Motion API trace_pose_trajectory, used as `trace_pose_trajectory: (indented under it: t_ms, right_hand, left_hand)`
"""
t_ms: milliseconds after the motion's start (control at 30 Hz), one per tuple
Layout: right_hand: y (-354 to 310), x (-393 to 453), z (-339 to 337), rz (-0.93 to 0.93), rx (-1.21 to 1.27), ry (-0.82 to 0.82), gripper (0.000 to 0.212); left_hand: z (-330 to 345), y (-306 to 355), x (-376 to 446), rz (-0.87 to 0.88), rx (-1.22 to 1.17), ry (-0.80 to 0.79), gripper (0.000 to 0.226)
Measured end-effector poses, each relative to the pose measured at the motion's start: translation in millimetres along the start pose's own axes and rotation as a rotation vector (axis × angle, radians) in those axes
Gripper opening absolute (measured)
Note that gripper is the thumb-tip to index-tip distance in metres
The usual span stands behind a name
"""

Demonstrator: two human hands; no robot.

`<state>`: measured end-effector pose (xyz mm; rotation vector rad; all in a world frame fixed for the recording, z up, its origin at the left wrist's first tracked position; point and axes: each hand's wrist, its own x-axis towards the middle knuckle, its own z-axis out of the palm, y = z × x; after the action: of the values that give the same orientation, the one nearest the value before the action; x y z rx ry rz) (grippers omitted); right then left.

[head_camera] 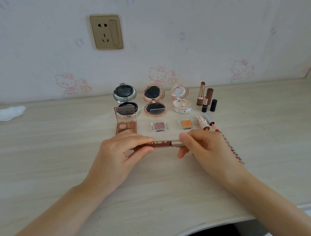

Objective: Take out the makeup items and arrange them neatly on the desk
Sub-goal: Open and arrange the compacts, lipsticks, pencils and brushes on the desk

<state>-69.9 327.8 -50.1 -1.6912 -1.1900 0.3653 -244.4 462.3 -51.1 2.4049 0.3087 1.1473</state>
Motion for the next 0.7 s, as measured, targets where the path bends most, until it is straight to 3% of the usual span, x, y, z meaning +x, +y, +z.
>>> trace_pose_trajectory:
  t_ms: [133, 267, 467, 533, 700]
  right_hand:
    - [-0.5, 1.6, 0.3, -0.057, 0.093, 0.007, 0.011]
    - [-1.6, 3.2, -1.1, -0.066, 0.135, -0.019, 0.022]
    - [-1.2, 1.9, -3.9, 0.04, 0.222, 0.021, 0.021]
    - [-1.1, 2.2, -3.4, 0.068, 0.193, 0.01, 0.032]
    - [0.9, 3.4, -1.1, -0.029, 0.14, 0.005, 0.013]
  left_hand:
    - [-1.1, -2.7, 0.2, -0.002, 0.002, 0.01, 0.023]
    - [-1.7, -2.9, 1.0, 0.0, 0.009, 0.011, 0.026]
    - [-0.3, -2.6, 0.8, 0.001, 0.005, 0.019, 0.024]
    - [-0.3, -2.5, 0.7, 0.007, 0.006, 0.017, 0.023]
    - [-1.0, -3.6, 0.3, -0.003, -0.003, 0.013, 0.026]
